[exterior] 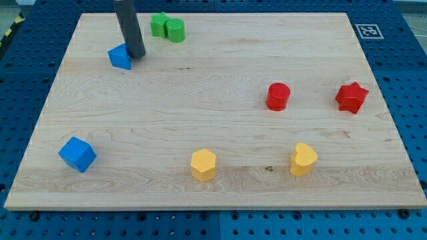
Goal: Push the blue triangle towards the blue cube
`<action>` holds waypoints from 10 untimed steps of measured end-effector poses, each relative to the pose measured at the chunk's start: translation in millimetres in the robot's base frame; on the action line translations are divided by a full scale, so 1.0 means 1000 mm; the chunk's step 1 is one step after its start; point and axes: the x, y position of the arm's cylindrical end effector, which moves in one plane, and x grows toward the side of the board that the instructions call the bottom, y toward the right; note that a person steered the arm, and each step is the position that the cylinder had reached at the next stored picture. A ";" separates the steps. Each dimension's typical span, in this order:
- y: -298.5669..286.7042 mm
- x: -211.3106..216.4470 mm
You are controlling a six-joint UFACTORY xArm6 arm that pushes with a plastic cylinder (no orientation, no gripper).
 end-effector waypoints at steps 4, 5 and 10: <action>-0.019 0.066; -0.002 0.071; 0.041 0.136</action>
